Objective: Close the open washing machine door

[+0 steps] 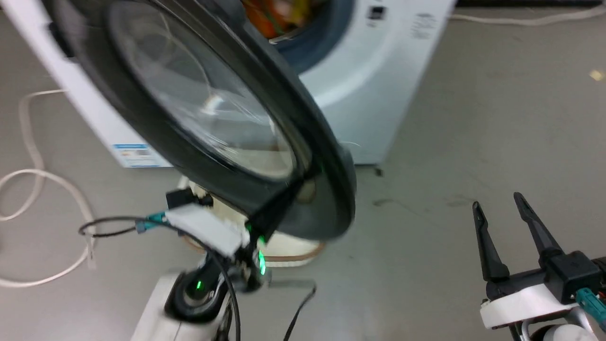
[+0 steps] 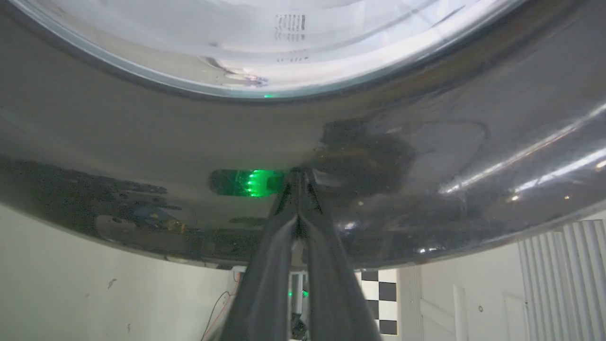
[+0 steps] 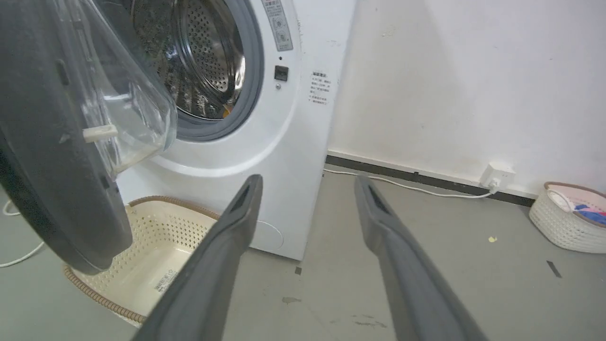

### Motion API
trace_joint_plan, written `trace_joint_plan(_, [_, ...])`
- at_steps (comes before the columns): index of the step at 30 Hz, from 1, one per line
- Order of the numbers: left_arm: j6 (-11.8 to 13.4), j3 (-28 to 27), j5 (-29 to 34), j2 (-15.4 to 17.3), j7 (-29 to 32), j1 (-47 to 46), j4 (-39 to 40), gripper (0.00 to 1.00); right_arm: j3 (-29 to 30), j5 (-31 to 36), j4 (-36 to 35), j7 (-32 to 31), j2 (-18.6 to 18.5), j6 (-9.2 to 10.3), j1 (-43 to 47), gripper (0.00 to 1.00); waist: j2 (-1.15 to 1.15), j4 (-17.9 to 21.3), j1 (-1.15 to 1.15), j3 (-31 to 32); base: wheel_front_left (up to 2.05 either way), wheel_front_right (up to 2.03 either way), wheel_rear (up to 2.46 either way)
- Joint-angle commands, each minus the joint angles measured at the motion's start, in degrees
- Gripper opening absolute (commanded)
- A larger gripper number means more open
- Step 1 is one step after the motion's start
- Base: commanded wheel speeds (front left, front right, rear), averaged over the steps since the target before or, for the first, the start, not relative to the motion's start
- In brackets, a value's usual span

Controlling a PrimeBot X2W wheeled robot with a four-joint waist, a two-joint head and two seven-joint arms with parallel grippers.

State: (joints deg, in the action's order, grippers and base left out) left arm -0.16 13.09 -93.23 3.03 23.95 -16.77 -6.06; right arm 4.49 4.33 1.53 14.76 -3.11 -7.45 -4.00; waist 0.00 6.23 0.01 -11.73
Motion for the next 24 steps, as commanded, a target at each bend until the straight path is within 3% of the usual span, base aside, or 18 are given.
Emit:
trace_joint_plan(1, [-0.6,1.0,-1.8,-0.1,-3.0,-3.1,-1.7,0.00,-0.1,-0.5,0.1,0.2,0.2,-0.03,-0.7,1.00,0.00,4.9,-0.01,-3.2,0.00,0.00,0.00])
trace_joint_plan(13, [-5.2,7.1,-14.2,-0.1,-26.8,-25.1,-20.0,0.00,-2.5,-2.3,1.0,0.2,0.2,-0.03,-1.9,1.00,0.00,11.0,-0.01,-6.1,0.00,0.00,0.00])
trace_joint_plan(19, [-6.9,10.7,-15.9,-0.1,-28.5,-29.2,-25.8,0.00,-2.7,-2.4,1.2,0.2,0.2,-0.03,-2.0,1.00,0.00,9.9,-0.01,-5.2,0.00,0.00,0.00])
trace_joint_plan(24, [-7.3,12.0,-13.9,0.0,-28.4,-26.1,-24.2,0.00,-1.9,-2.2,0.4,0.2,0.2,-0.03,-1.2,1.00,0.00,6.7,-0.01,-2.2,0.00,0.00,0.00])
